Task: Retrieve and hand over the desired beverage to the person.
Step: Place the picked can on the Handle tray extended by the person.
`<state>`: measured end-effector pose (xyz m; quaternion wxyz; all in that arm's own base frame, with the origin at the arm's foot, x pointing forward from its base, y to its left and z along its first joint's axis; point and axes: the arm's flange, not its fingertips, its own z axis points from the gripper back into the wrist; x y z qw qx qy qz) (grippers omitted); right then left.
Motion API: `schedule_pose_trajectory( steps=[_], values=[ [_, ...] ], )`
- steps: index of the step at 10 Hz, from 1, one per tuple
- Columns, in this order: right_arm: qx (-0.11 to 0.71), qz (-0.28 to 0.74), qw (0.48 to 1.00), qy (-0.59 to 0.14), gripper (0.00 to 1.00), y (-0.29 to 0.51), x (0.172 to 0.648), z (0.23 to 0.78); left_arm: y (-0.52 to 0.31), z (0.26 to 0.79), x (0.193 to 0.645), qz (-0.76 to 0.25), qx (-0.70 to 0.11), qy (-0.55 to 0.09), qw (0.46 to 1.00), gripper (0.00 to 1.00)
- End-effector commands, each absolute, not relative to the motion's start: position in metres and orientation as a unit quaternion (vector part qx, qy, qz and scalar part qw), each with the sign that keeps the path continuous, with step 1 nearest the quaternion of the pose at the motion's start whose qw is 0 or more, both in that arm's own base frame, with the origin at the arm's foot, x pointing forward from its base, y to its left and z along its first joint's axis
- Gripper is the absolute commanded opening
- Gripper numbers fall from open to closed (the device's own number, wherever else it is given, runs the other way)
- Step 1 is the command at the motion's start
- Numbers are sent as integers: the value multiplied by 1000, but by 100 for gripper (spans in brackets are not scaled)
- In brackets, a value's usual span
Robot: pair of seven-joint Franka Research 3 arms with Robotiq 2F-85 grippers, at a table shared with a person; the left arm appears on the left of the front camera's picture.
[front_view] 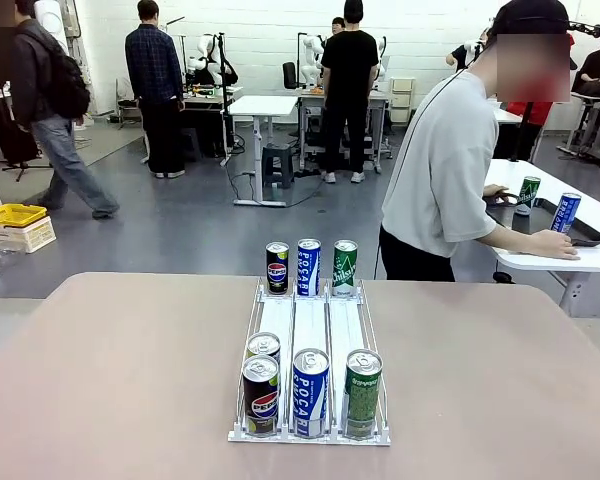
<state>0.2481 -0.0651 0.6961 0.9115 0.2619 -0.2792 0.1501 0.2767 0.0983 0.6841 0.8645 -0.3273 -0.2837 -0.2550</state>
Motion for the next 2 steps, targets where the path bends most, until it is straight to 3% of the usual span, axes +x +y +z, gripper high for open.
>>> schedule_pose_trajectory(
  steps=[1,2],
  values=[
    [274,158,906,-281,100,-65,249,697,98,684,276,-260,-329,-284,862,100],
    [274,158,906,-281,100,-65,249,697,98,684,276,-260,-329,-284,862,100]
  ],
)
